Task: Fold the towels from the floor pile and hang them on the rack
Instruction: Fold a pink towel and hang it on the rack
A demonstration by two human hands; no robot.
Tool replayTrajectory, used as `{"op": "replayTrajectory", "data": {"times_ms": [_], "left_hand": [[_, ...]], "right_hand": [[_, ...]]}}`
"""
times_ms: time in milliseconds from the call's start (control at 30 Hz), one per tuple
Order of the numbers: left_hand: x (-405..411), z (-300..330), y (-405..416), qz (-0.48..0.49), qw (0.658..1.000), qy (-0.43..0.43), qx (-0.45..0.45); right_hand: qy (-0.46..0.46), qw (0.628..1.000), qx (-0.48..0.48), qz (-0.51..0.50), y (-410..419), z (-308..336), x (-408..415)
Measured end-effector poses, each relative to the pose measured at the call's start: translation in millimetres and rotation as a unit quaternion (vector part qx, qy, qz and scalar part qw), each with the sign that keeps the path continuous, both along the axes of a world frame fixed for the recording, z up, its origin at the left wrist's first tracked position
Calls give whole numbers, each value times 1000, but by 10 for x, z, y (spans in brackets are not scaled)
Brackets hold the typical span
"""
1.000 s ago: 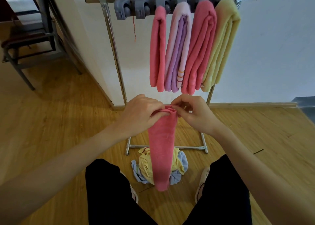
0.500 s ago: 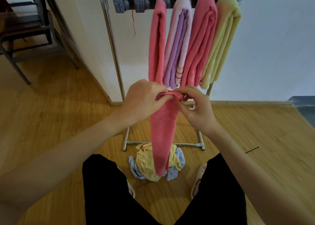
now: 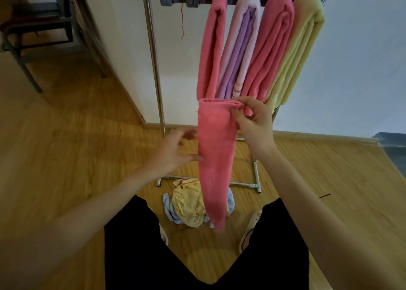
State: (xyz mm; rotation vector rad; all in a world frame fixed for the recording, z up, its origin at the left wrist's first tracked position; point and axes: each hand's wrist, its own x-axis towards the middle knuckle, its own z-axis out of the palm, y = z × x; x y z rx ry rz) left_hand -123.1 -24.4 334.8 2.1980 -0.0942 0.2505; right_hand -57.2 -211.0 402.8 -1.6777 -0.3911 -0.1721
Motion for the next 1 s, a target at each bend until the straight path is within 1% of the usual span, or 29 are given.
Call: {"op": "replayTrajectory", "data": {"times_ms": [67,133,233,300,400,467,533,600,667,733,833,900,933,967,1000], "left_hand": [[35,-262,47,-37,994,89,-49],[80,-519,53,-68,988,117,-73],[153,-786,-50,-65,980,165,-87],[212,-915,-132,-77,973,199,-89],[270,-1009,-231,-108,956,253,-103],[315,-1020,-273,-93,949,275,-123],[363,-969,-271,-56,946,280,-152],[413,-859,-227,-21,954,255,-157],[477,-731,-151,-22,967,212,-141],[503,-474,-109,-41,978,171,-115],[528,-57,-77,-115,986,119,-38],[497,259,-107,-177,976,129,8],[487,382,-116,-206,968,142,26],[473,508,-136,-235,959,152,41],[460,598,-152,-256,952,157,56]], "right_hand": [[6,1000,9,6,31,31,-26],[10,1000,12,13,41,48,-52],[15,999,28,12,1,70,-108],[22,999,42,-8,-58,87,-126],[50,992,94,-62,-208,82,-98],[77,981,131,-122,-354,10,-35],[111,962,166,-184,-504,-109,23],[149,946,177,-225,-620,-257,40],[180,940,153,-246,-697,-455,15],[213,940,116,-241,-747,-695,-51],[269,944,29,-187,-796,-1033,-161],[291,946,-62,-129,-795,-1181,-181],[284,945,-126,-101,-781,-1212,-183],[249,945,-193,-82,-754,-1221,-185],[192,949,-240,-73,-715,-1207,-185]]}}
